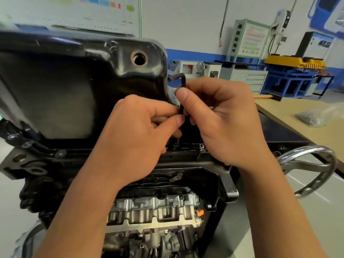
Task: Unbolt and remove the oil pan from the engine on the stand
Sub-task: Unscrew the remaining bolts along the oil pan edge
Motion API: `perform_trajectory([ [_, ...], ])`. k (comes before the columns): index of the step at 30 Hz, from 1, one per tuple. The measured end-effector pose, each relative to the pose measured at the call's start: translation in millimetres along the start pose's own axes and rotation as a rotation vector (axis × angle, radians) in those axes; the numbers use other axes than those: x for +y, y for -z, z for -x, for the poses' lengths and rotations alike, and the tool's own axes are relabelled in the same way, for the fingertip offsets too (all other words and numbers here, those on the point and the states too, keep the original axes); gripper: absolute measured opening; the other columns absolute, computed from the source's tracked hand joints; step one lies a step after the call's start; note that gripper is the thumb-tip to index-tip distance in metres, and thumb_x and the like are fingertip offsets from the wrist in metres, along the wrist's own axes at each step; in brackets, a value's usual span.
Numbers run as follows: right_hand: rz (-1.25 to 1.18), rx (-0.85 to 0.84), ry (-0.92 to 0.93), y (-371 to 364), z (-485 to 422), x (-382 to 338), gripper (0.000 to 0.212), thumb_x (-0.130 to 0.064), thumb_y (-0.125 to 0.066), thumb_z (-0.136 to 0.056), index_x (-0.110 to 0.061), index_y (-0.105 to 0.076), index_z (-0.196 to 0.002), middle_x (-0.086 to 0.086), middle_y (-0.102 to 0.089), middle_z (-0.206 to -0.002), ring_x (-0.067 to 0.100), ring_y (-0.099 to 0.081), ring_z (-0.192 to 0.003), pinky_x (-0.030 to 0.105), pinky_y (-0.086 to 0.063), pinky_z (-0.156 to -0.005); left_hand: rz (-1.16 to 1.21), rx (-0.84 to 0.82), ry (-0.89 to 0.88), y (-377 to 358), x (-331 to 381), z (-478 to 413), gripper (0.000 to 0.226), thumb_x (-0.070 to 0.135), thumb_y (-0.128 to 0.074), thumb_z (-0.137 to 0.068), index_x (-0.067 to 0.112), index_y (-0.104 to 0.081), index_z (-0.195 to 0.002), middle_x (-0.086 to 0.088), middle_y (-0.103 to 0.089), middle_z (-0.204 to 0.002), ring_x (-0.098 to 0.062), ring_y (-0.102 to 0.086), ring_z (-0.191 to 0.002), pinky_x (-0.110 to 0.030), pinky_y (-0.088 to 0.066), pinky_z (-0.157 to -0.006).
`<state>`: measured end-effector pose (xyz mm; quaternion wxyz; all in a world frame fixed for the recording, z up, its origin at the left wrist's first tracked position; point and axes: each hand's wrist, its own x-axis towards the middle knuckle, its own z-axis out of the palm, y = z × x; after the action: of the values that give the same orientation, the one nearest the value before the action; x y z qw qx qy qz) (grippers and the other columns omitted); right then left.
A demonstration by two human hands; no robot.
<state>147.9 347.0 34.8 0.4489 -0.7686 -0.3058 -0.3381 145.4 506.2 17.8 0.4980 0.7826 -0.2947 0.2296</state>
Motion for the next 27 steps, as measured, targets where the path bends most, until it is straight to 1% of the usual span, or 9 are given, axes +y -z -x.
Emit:
perform_trajectory([
  [2,0.006,-0.02,0.023,2.1,-0.1,1.8,0.015,-0.011,-0.063,-0.098,-0.012,-0.072,-0.086,-0.006,-0.062,-0.064,0.007,-0.058,-0.06,0.016,-0.043,-0.059,-0.004,0.013,-0.001,-1.4,-0.3,-0.3,0.017,0.023,-0.066,-0.091,0.035,-0.077,-0.086,0.017,-0.072,-0.067,-0.003,-0.063,-0.046,-0.009,-0.046,-0.045],
  [6,-0.113,0.001,0.012,7.9,4.7,4.7,0.016,-0.009,-0.061,-0.099,-0.016,-0.071,-0.088,0.003,-0.066,-0.07,0.005,-0.059,-0.059,0.015,-0.046,-0.058,0.007,0.042,-0.018,-5.8,-2.4,-0.2,0.019,0.022,-0.067,-0.093,0.039,-0.074,-0.089,0.018,-0.073,-0.07,-0.003,-0.065,-0.049,-0.011,-0.048,-0.047],
  [10,-0.147,0.062,-0.031,-3.9,8.0,5.1,0.013,-0.009,-0.063,-0.098,-0.006,-0.073,-0.09,0.003,-0.064,-0.064,0.012,-0.059,-0.057,0.023,-0.049,-0.056,0.103,0.055,0.028,-5.2,-9.2,4.7,0.02,0.022,-0.067,-0.093,0.041,-0.075,-0.09,0.012,-0.074,-0.072,-0.012,-0.066,-0.05,-0.017,-0.053,-0.05],
  [12,-0.171,0.091,-0.046,-8.0,12.0,5.6,0.014,-0.007,-0.062,-0.098,-0.002,-0.072,-0.091,0.007,-0.063,-0.064,0.015,-0.058,-0.057,0.025,-0.049,-0.056,0.142,0.066,0.046,-8.1,-11.4,6.7,0.02,0.024,-0.067,-0.093,0.042,-0.076,-0.089,0.011,-0.074,-0.071,-0.014,-0.065,-0.049,-0.019,-0.053,-0.052],
  [17,-0.197,0.154,-0.056,-9.0,16.7,4.8,0.017,-0.007,-0.059,-0.099,-0.005,-0.071,-0.088,0.008,-0.06,-0.064,0.007,-0.054,-0.056,0.019,-0.045,-0.056,0.151,0.137,0.045,-21.1,-7.7,12.8,0.017,0.024,-0.066,-0.092,0.04,-0.073,-0.093,0.015,-0.072,-0.069,-0.006,-0.065,-0.05,-0.011,-0.049,-0.05],
  [19,-0.184,0.147,-0.057,-10.6,16.4,4.5,0.019,-0.008,-0.058,-0.1,-0.004,-0.07,-0.086,0.005,-0.059,-0.064,0.008,-0.053,-0.057,0.018,-0.044,-0.057,0.179,0.169,0.047,-23.6,-7.3,14.2,0.014,0.024,-0.067,-0.09,0.035,-0.075,-0.094,0.015,-0.073,-0.069,-0.004,-0.066,-0.052,-0.011,-0.049,-0.05],
  [23,-0.192,0.108,-0.05,-10.4,15.7,3.5,0.021,-0.008,-0.057,-0.1,0.007,-0.068,-0.09,0.013,-0.062,-0.068,0.016,-0.058,-0.06,0.021,-0.047,-0.055,0.206,0.205,0.031,-25.3,-7.4,15.7,0.013,0.024,-0.067,-0.088,0.03,-0.076,-0.095,0.013,-0.072,-0.068,-0.003,-0.067,-0.056,-0.012,-0.049,-0.049],
  [25,-0.203,0.071,-0.042,-8.4,14.4,2.6,0.022,-0.008,-0.056,-0.101,0.009,-0.067,-0.091,0.011,-0.06,-0.066,0.009,-0.058,-0.058,0.018,-0.046,-0.055,0.21,0.21,0.029,-23.5,-8.9,16.1,0.013,0.024,-0.069,-0.087,0.032,-0.076,-0.093,0.012,-0.072,-0.068,-0.004,-0.068,-0.057,-0.012,-0.05,-0.049],
  [27,-0.184,0.038,-0.033,-6.4,13.2,2.7,0.023,-0.008,-0.056,-0.101,0.008,-0.068,-0.09,0.008,-0.057,-0.063,0.005,-0.052,-0.056,0.015,-0.042,-0.056,0.213,0.2,0.031,-20.4,-11.2,16.4,0.014,0.025,-0.069,-0.085,0.034,-0.075,-0.096,0.012,-0.072,-0.067,-0.003,-0.067,-0.056,-0.012,-0.05,-0.049],
])
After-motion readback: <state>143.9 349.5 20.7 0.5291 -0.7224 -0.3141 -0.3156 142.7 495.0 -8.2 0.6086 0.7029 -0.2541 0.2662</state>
